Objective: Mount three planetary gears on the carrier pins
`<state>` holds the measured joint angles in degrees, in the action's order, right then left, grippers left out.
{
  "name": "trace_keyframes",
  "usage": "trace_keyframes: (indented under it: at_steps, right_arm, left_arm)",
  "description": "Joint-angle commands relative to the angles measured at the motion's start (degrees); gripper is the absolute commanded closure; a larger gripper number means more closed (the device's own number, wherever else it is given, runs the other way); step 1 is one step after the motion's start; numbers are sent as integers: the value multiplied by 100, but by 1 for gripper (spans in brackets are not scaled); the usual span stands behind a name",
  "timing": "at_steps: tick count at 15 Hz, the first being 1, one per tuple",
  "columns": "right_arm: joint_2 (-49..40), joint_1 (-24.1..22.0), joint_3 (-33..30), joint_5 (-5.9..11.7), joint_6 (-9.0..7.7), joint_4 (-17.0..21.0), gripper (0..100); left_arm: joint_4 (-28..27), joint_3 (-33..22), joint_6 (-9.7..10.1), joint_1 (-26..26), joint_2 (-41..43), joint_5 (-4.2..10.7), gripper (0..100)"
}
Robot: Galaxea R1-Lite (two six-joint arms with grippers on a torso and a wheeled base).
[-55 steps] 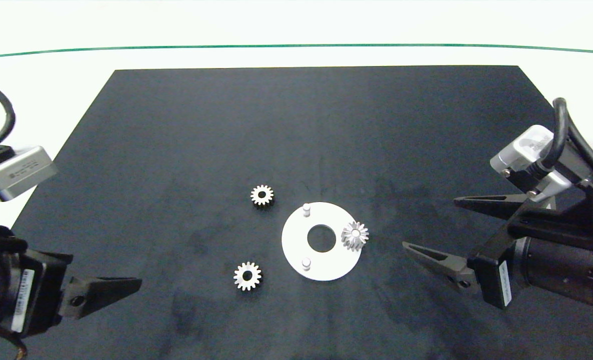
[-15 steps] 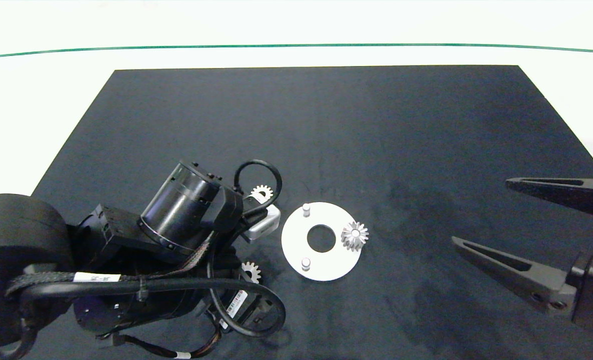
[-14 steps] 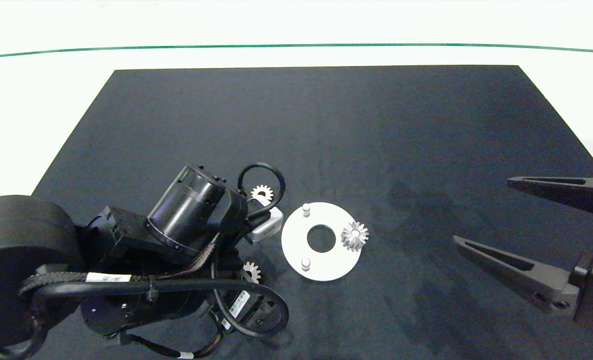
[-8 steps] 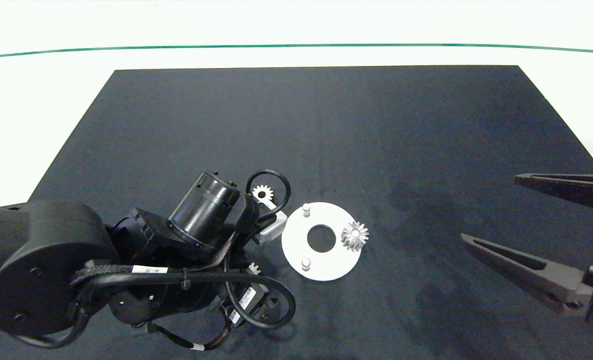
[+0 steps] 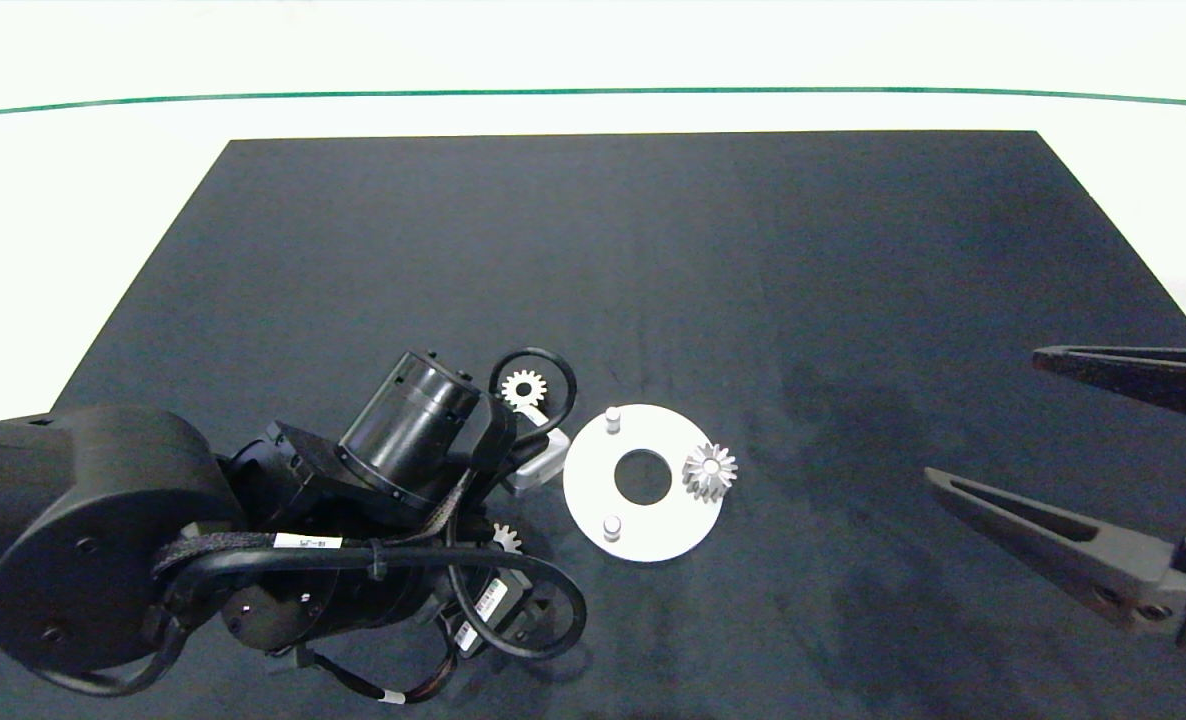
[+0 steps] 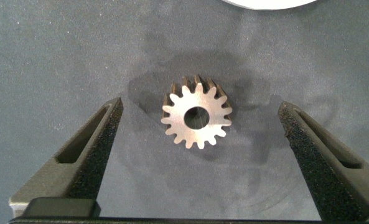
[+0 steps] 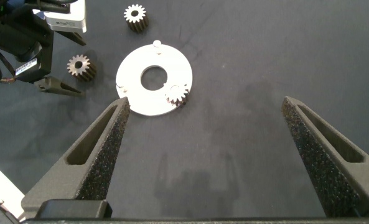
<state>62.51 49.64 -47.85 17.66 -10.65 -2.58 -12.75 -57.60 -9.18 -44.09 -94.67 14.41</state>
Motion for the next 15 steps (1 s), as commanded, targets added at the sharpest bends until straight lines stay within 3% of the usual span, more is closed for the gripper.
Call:
trace_keyframes:
  at_steps: [1,4,15]
  right_arm:
    - [-37,2,-5,9,-7,-5,0]
    - [-64,2,-5,9,-16,-5,0]
    - [-117,11,-5,9,-33,-5,0]
  left_arm:
    - [62,47,-5,-3,28,71,7]
    - [379,214,-5,-29,-7,71,13]
    - [396,302,-14,6,37,71,35]
